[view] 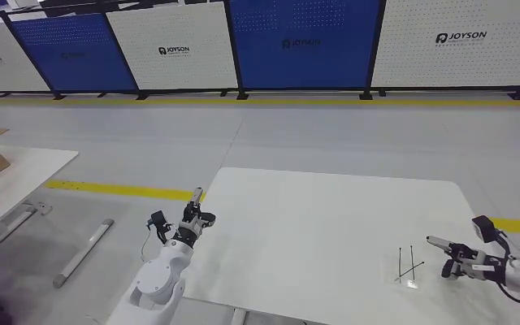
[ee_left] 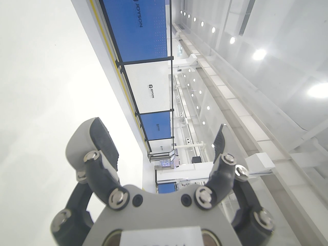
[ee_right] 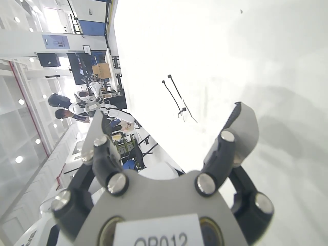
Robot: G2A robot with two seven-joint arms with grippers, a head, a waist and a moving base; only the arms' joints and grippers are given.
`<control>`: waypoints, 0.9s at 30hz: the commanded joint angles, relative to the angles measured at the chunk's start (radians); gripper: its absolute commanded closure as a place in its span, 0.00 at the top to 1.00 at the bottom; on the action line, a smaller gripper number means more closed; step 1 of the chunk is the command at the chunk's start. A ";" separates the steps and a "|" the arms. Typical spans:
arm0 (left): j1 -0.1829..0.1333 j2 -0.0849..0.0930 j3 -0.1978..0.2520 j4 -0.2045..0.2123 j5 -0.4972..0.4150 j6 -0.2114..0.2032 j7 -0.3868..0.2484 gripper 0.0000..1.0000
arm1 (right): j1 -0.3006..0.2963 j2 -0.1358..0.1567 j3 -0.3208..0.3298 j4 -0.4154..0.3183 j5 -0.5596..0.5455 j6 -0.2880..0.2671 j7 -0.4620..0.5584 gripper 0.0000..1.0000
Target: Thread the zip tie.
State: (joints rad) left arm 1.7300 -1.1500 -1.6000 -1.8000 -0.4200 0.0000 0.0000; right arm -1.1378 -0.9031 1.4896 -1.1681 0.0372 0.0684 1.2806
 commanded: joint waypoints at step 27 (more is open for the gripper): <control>0.000 0.000 0.000 0.000 0.000 0.000 0.000 1.00 | -0.047 0.009 -0.020 -0.060 0.008 -0.079 0.020 1.00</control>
State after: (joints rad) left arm 1.7300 -1.1500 -1.6000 -1.8000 -0.4200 0.0000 0.0000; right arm -1.1800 -0.8952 1.4710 -1.2225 0.0448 -0.0024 1.2970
